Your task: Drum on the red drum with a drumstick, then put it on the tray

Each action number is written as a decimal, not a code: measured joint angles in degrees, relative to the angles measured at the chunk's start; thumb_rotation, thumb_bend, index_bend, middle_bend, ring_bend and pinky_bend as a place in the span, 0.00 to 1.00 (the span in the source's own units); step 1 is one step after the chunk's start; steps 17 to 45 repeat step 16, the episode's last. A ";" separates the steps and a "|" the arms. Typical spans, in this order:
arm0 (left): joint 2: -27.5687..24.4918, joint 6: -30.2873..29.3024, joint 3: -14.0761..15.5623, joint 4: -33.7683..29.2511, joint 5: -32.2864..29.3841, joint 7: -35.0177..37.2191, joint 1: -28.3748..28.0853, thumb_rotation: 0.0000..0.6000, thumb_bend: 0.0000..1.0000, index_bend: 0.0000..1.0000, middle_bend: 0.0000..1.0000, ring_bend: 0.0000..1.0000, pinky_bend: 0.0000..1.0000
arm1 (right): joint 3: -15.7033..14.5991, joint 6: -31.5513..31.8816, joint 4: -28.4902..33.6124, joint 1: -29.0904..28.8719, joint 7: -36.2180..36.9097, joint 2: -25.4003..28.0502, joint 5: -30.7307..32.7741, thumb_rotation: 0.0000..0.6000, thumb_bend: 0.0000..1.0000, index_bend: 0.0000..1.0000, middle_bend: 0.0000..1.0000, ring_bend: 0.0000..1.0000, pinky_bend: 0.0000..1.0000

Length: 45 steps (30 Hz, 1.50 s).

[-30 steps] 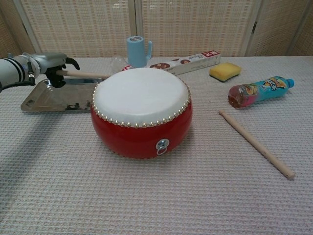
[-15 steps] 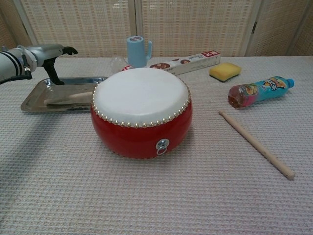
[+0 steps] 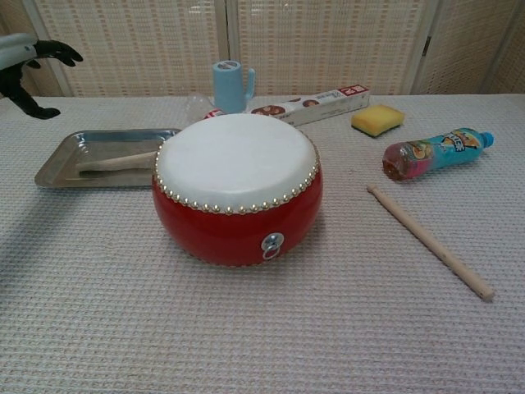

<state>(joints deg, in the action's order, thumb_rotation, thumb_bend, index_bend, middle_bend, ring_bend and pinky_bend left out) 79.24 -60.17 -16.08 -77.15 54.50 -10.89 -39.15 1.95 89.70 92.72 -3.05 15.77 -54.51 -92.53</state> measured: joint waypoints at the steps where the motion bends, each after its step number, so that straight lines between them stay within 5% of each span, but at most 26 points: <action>1: -1.04 -1.66 0.67 -1.91 0.63 -0.04 1.53 1.00 0.30 0.18 0.13 0.02 0.11 | -0.06 -0.23 -0.30 -0.06 0.23 -0.06 0.04 1.00 0.23 0.00 0.06 0.00 0.00; 12: -8.52 -22.58 13.28 -14.52 15.96 2.75 20.80 1.00 0.30 0.18 0.13 0.02 0.10 | -0.76 -0.59 -3.42 0.26 -0.64 -3.09 0.10 1.00 0.23 0.00 0.05 0.00 0.00; 16: -9.52 -27.04 15.53 -16.47 19.73 3.77 25.00 1.00 0.30 0.18 0.13 0.02 0.10 | -0.92 0.01 -4.66 0.63 -1.57 -4.77 -0.15 1.00 0.23 0.00 0.05 0.00 0.00; 45: -9.52 -27.04 15.53 -16.47 19.73 3.77 25.00 1.00 0.30 0.18 0.13 0.02 0.10 | -0.92 0.01 -4.66 0.63 -1.57 -4.77 -0.15 1.00 0.23 0.00 0.05 0.00 0.00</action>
